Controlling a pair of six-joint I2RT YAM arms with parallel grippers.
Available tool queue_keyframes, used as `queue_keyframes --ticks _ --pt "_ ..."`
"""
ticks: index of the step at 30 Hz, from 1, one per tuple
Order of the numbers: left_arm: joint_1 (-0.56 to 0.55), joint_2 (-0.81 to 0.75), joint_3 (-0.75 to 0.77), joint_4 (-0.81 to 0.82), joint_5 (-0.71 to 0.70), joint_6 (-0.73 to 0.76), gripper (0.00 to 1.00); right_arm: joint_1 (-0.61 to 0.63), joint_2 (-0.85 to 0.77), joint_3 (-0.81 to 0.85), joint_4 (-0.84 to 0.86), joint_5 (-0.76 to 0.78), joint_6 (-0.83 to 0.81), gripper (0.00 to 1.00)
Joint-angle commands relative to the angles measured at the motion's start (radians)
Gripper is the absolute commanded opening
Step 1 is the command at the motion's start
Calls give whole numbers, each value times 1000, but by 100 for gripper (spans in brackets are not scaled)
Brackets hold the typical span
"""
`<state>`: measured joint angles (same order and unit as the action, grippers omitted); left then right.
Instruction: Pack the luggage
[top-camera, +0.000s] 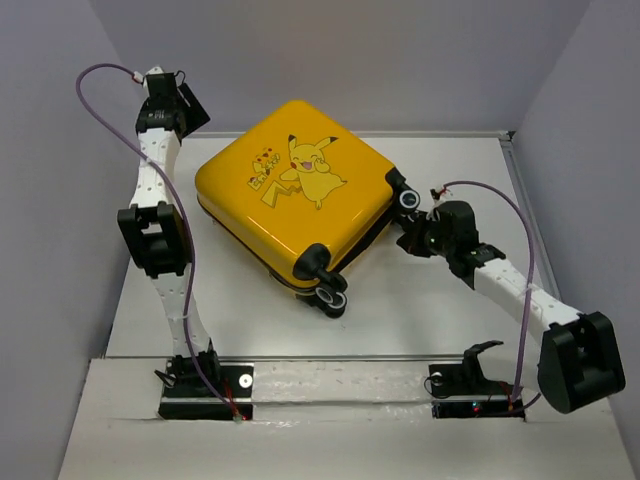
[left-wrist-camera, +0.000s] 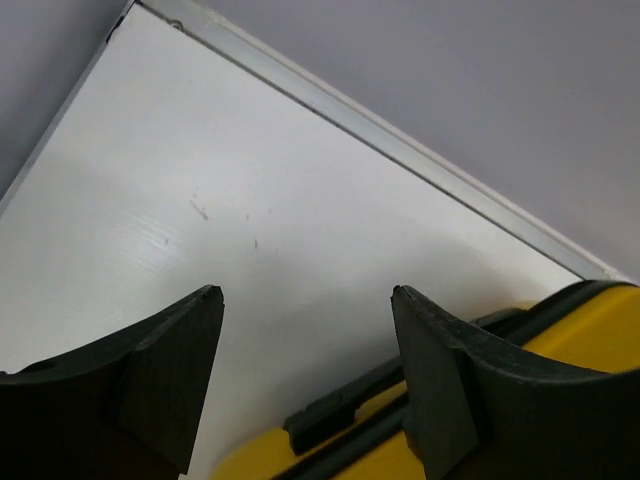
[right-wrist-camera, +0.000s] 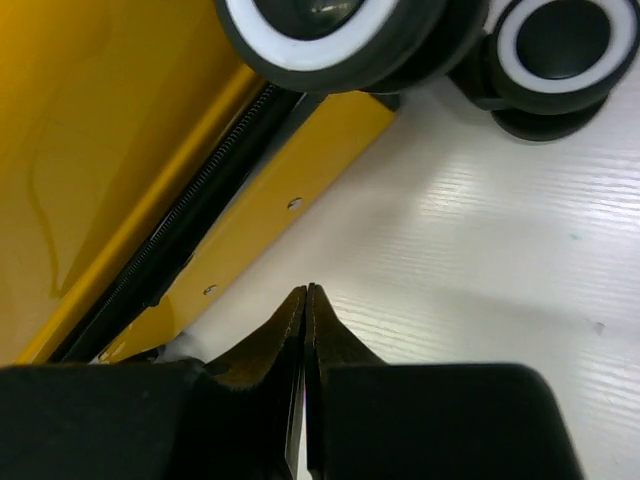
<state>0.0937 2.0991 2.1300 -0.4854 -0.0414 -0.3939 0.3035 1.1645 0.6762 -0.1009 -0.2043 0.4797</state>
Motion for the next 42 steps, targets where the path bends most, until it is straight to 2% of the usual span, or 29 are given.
queue_keyframes --ticks 1,7,8,9,11,12,15,18,19,23,26,30,34,37,39,40,41,42 --pt "-3 96 196 -101 113 46 79 32 98 51 164 31 17 7" --pt "-35 134 16 -3 179 30 79 60 265 132 227 57 28 7" --pt "-44 133 -52 11 181 32 79 69 279 143 233 62 28 7" --pt "-67 80 -193 98 213 14 79 69 325 176 251 66 23 7" --pt "-80 53 -312 168 218 3 79 78 337 203 253 62 23 7" --pt "-87 -40 -443 248 230 -44 78 78 359 232 254 60 22 7" --pt "-89 -134 -617 339 239 -92 77 78 394 279 256 48 11 7" --pt "-126 -260 -880 447 224 -143 77 78 467 361 250 29 -15 7" --pt "-132 -287 -881 465 224 -149 77 78 468 390 241 17 -23 7" --pt "-202 -469 -1158 559 170 -177 77 78 587 604 167 -55 -59 7" --pt "-251 -560 -1303 581 129 -187 77 78 650 726 104 -92 -78 7" --pt "-359 -765 -1475 590 72 -230 76 78 768 916 -20 -156 -111 9" --pt "-478 -953 -1597 556 6 -293 76 78 941 1211 -207 -237 -141 17" --pt "-575 -1100 -1662 513 -63 -341 76 78 1110 1611 -379 -335 -147 28" --pt "-606 -1183 -1670 495 -84 -365 75 78 1161 1722 -413 -360 -129 36" --pt "-623 -1203 -1670 492 -92 -373 75 78 1179 1767 -413 -366 -121 42" --pt "-656 -1234 -1668 487 -106 -387 75 78 1202 1840 -413 -374 -113 57" --pt "-675 -1243 -1665 487 -115 -395 76 78 1209 1873 -413 -374 -101 64"
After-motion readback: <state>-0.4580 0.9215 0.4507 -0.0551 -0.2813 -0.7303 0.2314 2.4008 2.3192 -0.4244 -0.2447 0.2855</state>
